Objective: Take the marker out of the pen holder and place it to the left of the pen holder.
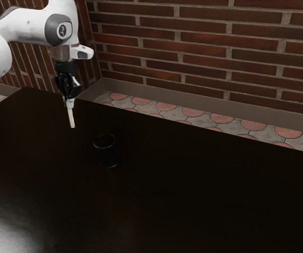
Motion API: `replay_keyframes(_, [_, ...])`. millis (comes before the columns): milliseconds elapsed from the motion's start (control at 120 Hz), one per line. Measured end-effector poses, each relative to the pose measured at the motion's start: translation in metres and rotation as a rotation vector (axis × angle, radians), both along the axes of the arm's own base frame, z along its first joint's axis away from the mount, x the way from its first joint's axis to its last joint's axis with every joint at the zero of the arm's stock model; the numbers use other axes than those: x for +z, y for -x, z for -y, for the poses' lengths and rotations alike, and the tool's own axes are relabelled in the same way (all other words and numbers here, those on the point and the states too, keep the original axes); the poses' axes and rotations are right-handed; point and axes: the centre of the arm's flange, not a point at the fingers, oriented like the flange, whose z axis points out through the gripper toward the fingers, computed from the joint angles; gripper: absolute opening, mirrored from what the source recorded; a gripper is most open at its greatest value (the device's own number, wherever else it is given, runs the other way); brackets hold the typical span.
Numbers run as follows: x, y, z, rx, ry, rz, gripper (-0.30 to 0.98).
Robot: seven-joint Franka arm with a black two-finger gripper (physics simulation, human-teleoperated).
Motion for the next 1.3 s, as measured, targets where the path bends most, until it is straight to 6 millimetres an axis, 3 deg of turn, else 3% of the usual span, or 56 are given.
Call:
replay_keyframes(150, [-0.077, 0.009, -0.023, 0.054, -0.081, -0.257, -0.07])
replay_keyframes(367, [-0.14, 0.022, -0.033, 0.101, -0.14, -0.463, -0.07])
replay_keyframes(592, [-0.178, 0.027, -0.043, 0.134, -0.144, -0.533, -0.07])
replay_keyframes(758, [-0.188, 0.025, -0.039, 0.134, -0.145, -0.529, -0.07])
replay_keyframes(808, [-0.19, 0.024, -0.039, 0.136, -0.144, -0.527, -0.02])
replay_keyframes(933, [-0.189, 0.024, -0.036, 0.146, -0.138, -0.521, 0.26])
replay_keyframes(1025, [-0.182, 0.023, -0.035, 0.152, -0.139, -0.507, 0.41])
replay_keyframes(1092, [-0.16, 0.022, -0.033, 0.16, -0.133, -0.471, 0.48])
replay_keyframes(1142, [-0.109, 0.025, -0.025, 0.164, -0.112, -0.392, 0.53])
replay_keyframes(1233, [0.0, 0.061, -0.001, 0.154, -0.074, -0.211, 0.58])
replay_keyframes(1300, [0.051, 0.088, 0.015, 0.142, -0.059, -0.095, 0.61])
